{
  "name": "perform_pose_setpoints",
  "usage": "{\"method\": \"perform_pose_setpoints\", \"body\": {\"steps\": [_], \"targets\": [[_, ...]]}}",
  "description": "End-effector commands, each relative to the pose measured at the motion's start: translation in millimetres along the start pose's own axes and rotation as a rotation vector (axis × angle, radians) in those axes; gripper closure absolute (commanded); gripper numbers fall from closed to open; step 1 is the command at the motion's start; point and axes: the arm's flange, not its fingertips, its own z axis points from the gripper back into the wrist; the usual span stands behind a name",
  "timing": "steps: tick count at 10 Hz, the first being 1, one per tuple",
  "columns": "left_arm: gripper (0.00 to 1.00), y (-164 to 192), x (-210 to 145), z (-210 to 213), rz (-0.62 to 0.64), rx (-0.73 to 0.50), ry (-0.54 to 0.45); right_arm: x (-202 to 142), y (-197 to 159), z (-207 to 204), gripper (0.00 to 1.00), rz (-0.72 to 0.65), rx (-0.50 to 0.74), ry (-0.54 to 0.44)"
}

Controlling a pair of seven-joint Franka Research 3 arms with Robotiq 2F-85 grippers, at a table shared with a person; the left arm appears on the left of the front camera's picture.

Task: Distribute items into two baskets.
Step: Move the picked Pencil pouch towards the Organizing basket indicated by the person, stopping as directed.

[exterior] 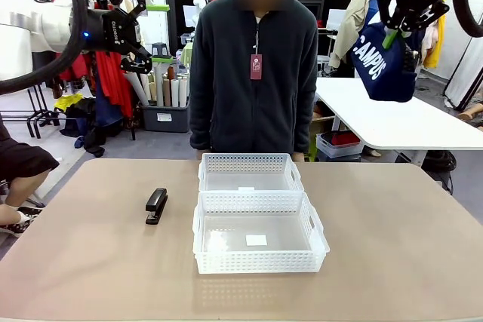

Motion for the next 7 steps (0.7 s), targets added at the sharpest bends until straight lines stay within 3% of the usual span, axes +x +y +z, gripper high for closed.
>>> {"method": "perform_pose_setpoints", "body": {"steps": [1, 7], "targets": [[0.00, -1.0, 0.0, 0.9, -0.005, -0.001, 0.000, -3.4, -0.6, 0.9, 1.00, 0.002, 0.000, 0.000], [0.00, -1.0, 0.0, 0.9, -0.005, -0.001, 0.000, -3.4, -0.6, 0.9, 1.00, 0.002, 0.000, 0.000]]}}
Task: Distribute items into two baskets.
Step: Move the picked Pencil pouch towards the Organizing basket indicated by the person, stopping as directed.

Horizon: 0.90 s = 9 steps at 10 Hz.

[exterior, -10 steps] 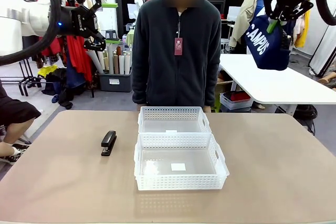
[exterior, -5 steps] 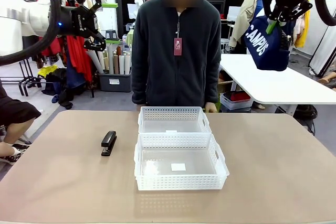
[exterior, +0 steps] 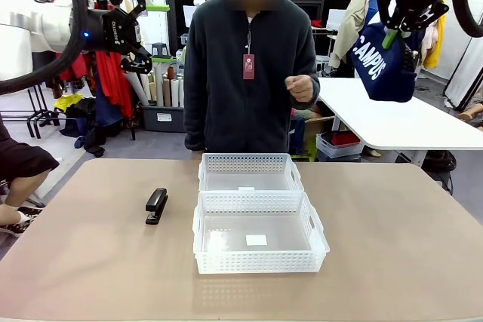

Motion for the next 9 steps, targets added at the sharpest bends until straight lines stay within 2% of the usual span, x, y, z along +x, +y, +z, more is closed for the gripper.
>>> {"method": "perform_pose_setpoints", "body": {"steps": [1, 9], "targets": [[0.00, -1.0, 0.0, 0.9, -0.005, -0.001, 0.000, -3.3, -0.8, 1.0, 1.00, 0.002, 0.000, 0.000], [0.00, -1.0, 0.0, 0.9, -0.005, -0.001, 0.000, -3.3, -0.8, 1.0, 1.00, 0.002, 0.000, 0.000]]}}
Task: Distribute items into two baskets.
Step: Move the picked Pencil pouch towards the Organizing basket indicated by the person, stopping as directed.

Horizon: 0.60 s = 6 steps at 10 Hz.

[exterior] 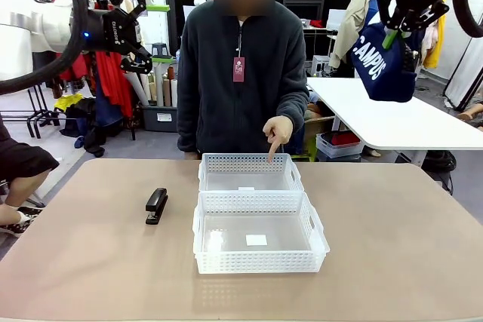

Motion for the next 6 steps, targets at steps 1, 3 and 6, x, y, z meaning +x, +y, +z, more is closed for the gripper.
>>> {"method": "perform_pose_setpoints", "body": {"steps": [1, 3, 6], "targets": [[0.00, -1.0, 0.0, 0.9, -0.005, -0.001, 0.000, -3.3, -0.8, 1.0, 1.00, 0.002, 0.000, 0.000], [0.00, -1.0, 0.0, 0.9, -0.005, -0.001, 0.000, -3.3, -0.8, 1.0, 1.00, 0.002, 0.000, 0.000], [0.00, -1.0, 0.0, 0.9, -0.005, -0.001, 0.000, -3.3, -0.8, 1.0, 1.00, 0.002, 0.000, 0.000]]}}
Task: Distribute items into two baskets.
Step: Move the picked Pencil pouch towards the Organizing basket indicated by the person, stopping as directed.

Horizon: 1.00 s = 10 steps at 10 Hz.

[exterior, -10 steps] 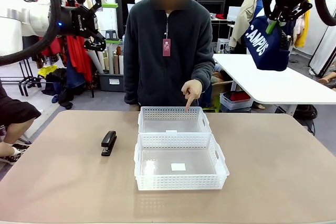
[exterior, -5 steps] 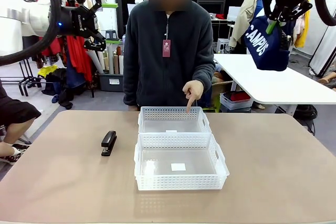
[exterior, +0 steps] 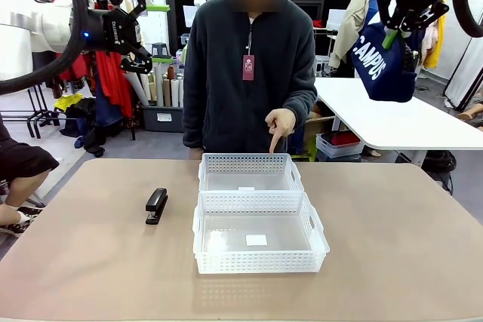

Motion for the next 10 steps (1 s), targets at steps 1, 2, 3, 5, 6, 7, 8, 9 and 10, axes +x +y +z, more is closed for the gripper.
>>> {"method": "perform_pose_setpoints", "body": {"steps": [1, 2, 3, 5, 6, 7, 8, 9, 10], "targets": [[0.00, -1.0, 0.0, 0.9, -0.005, -0.001, 0.000, 0.0, 0.0, 0.0, 1.00, 0.000, 0.000, 0.000], [0.00, -1.0, 0.0, 0.9, -0.005, -0.001, 0.000, 6.1, -2.5, -2.2, 1.00, 0.088, 0.015, 0.018], [0.00, -1.0, 0.0, 0.9, -0.005, -0.001, 0.000, 10.0, 4.0, -5.7, 1.00, 0.145, 0.017, 0.025], [0.00, -1.0, 0.0, 0.9, -0.005, -0.001, 0.000, 23.2, 17.4, -10.3, 1.00, 0.300, -0.019, 0.033], [0.00, -1.0, 0.0, 0.9, -0.005, -0.001, 0.000, 29.8, 29.7, -16.6, 1.00, 0.386, -0.057, 0.010], [0.00, -1.0, 0.0, 0.9, -0.005, -0.001, 0.000, 39.9, 39.8, -19.7, 1.00, 0.520, -0.064, 0.040], [0.00, -1.0, 0.0, 0.9, -0.005, -0.001, 0.000, 43.2, 56.3, -26.1, 1.00, 0.657, -0.056, 0.045], [0.00, -1.0, 0.0, 0.9, -0.005, -0.001, 0.000, 50.9, 72.7, -34.9, 1.00, 0.817, -0.093, 0.047], [0.00, -1.0, 0.0, 0.9, -0.005, -0.001, 0.000, 51.2, 90.9, -41.9, 1.00, 0.945, -0.104, 0.061]]}}
